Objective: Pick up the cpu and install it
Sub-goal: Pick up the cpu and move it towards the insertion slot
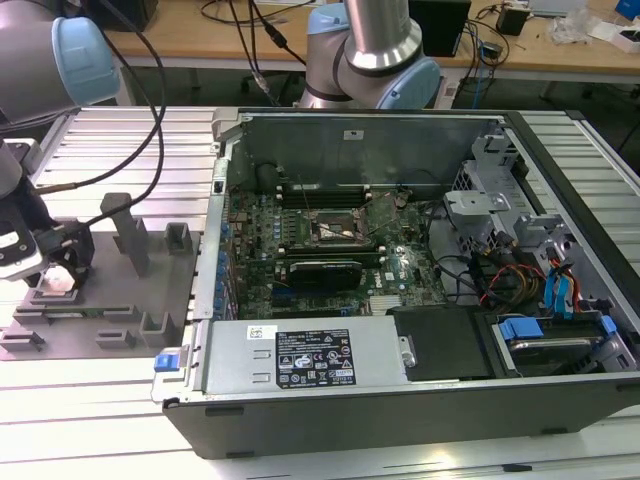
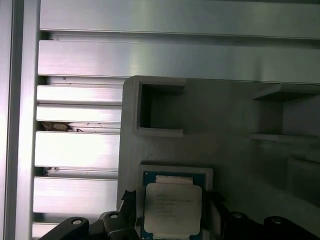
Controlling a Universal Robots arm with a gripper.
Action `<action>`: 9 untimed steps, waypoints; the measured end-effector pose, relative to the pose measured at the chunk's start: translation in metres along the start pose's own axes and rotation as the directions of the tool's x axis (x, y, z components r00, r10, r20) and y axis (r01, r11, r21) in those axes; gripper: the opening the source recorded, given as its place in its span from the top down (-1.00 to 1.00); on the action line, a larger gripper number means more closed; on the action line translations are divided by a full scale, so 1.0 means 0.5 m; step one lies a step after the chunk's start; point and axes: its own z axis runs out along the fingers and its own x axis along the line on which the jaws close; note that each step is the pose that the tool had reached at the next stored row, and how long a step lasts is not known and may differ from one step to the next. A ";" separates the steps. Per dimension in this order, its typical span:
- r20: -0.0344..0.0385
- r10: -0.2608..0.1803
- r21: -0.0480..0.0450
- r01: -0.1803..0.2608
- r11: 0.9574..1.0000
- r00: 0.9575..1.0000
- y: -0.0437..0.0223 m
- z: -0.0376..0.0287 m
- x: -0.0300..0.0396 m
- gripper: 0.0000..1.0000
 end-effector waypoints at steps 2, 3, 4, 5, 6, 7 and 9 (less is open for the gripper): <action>0.000 0.000 0.000 0.000 1.000 1.000 0.000 0.000 0.000 -0.33; 0.000 0.000 0.000 0.000 1.000 1.000 0.000 0.000 0.000 -0.33; 0.000 0.000 0.000 0.000 1.000 1.000 0.000 0.001 0.000 -0.33; 0.000 0.000 0.000 0.000 1.000 1.000 0.000 0.001 0.000 -0.33; 0.000 0.000 0.000 0.000 1.000 1.000 0.000 0.001 0.000 -0.33; 0.000 0.000 0.000 0.000 1.000 1.000 0.000 0.001 0.000 -0.33; 0.000 0.000 0.000 0.000 1.000 1.000 0.000 0.001 0.000 -0.33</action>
